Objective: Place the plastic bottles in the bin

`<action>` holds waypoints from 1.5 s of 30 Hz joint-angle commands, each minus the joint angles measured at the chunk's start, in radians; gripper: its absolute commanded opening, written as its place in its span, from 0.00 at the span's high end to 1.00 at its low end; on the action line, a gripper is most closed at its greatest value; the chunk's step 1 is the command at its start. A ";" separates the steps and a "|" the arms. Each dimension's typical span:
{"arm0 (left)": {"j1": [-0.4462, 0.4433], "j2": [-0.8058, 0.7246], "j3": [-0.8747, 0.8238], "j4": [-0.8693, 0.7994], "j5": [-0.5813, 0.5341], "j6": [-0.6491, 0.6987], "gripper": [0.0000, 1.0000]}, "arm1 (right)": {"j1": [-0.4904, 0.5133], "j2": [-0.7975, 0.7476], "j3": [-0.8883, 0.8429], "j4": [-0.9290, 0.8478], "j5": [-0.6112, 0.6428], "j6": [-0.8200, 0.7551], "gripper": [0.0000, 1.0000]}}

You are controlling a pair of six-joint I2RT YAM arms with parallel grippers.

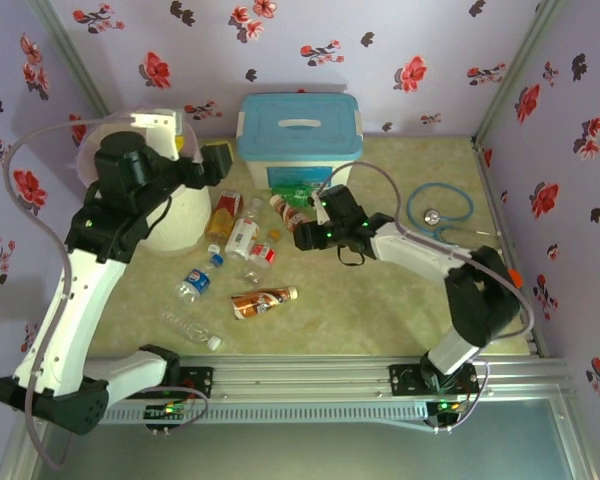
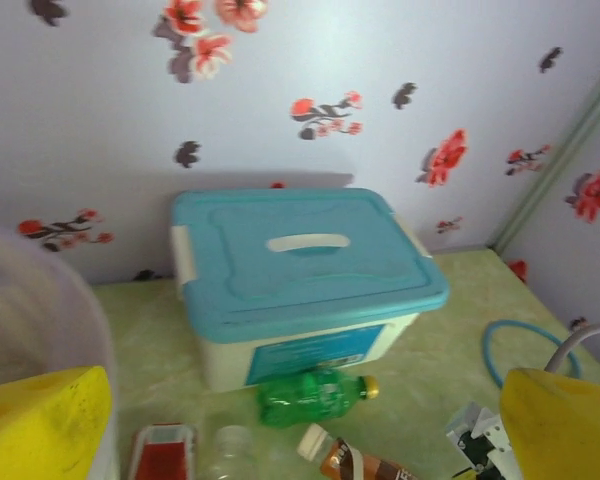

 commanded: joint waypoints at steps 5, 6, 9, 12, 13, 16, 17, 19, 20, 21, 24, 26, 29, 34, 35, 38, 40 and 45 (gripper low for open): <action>-0.135 0.189 0.038 0.032 0.049 -0.143 0.00 | -0.003 -0.277 -0.259 0.429 0.059 0.035 0.42; -0.140 0.200 0.028 0.063 0.067 -0.173 0.00 | -0.003 -0.309 -0.298 0.507 0.068 0.051 0.42; -0.153 0.228 -0.016 0.155 0.104 -0.265 0.00 | 0.001 -0.361 -0.377 0.655 0.095 0.072 0.43; -0.175 0.258 -0.054 0.227 0.122 -0.339 0.00 | 0.005 -0.374 -0.424 0.773 0.122 0.103 0.43; -0.183 0.266 -0.068 0.247 0.123 -0.354 0.00 | 0.006 -0.369 -0.433 0.816 0.118 0.119 0.43; -0.204 0.290 -0.107 0.303 0.133 -0.420 0.00 | 0.016 -0.347 -0.443 0.896 0.110 0.146 0.43; -0.212 0.296 -0.118 0.318 0.136 -0.435 0.00 | 0.020 -0.341 -0.445 0.920 0.110 0.151 0.43; -0.230 0.311 -0.136 0.342 0.138 -0.459 0.00 | 0.023 -0.325 -0.443 0.961 0.095 0.157 0.43; -0.235 0.317 -0.141 0.350 0.140 -0.467 0.00 | 0.026 -0.319 -0.443 0.974 0.089 0.159 0.43; -0.241 0.323 -0.143 0.362 0.141 -0.476 0.00 | 0.028 -0.309 -0.439 0.988 0.077 0.157 0.42; -0.251 0.335 -0.151 0.403 0.150 -0.497 0.01 | 0.044 -0.289 -0.428 0.999 0.058 0.155 0.42; -0.252 0.342 -0.152 0.423 0.150 -0.504 0.02 | 0.051 -0.280 -0.422 1.000 0.052 0.157 0.42; -0.252 0.348 -0.150 0.463 0.151 -0.516 0.07 | 0.054 -0.276 -0.417 0.979 0.047 0.153 0.42; -0.253 0.357 -0.137 0.480 0.156 -0.523 0.27 | 0.054 -0.276 -0.412 0.966 0.046 0.151 0.42; -0.252 0.359 -0.135 0.478 0.155 -0.522 0.30 | 0.053 -0.277 -0.411 0.967 0.047 0.151 0.42; -0.252 0.360 -0.132 0.473 0.156 -0.518 0.38 | 0.054 -0.275 -0.408 0.964 0.038 0.151 0.42; -0.252 0.362 -0.130 0.468 0.156 -0.511 0.45 | 0.053 -0.273 -0.407 0.964 0.034 0.153 0.42; -0.252 0.368 -0.116 0.459 0.150 -0.494 0.58 | 0.053 -0.271 -0.394 0.943 0.025 0.155 0.40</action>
